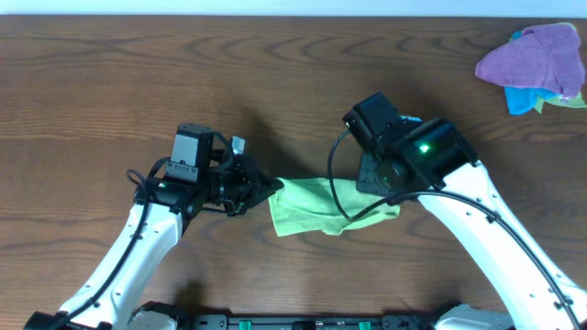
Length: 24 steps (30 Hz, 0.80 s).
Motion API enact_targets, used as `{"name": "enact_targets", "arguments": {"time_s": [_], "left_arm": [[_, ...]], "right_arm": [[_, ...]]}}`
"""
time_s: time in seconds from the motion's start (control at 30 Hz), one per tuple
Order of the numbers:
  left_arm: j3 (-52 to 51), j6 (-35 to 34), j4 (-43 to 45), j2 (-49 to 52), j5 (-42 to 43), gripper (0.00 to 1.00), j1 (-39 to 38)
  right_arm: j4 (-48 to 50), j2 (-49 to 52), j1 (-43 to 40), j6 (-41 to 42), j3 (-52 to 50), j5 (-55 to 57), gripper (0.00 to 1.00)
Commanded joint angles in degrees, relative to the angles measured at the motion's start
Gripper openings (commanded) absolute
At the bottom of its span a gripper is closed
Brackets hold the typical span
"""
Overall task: Fold the cloth
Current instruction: 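Pull the cloth apart with both grippers to spread it flat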
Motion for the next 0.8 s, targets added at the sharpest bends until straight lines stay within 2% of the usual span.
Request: {"name": "enact_targets", "arguments": {"time_s": [0.0, 0.53, 0.77], "left_arm": [[0.6, -0.7, -0.1, -0.3, -4.7, 0.06, 0.2], [0.6, -1.1, 3.4, 0.9, -16.9, 0.06, 0.2], [0.6, -0.8, 11.9, 8.7, -19.9, 0.06, 0.2]], "right_arm": [[2.3, -0.6, -0.5, 0.5, -0.3, 3.0, 0.01], [13.5, 10.3, -1.8, -4.4, -1.5, 3.2, 0.01], [23.9, 16.8, -1.8, -8.0, -1.5, 3.4, 0.01]]}}
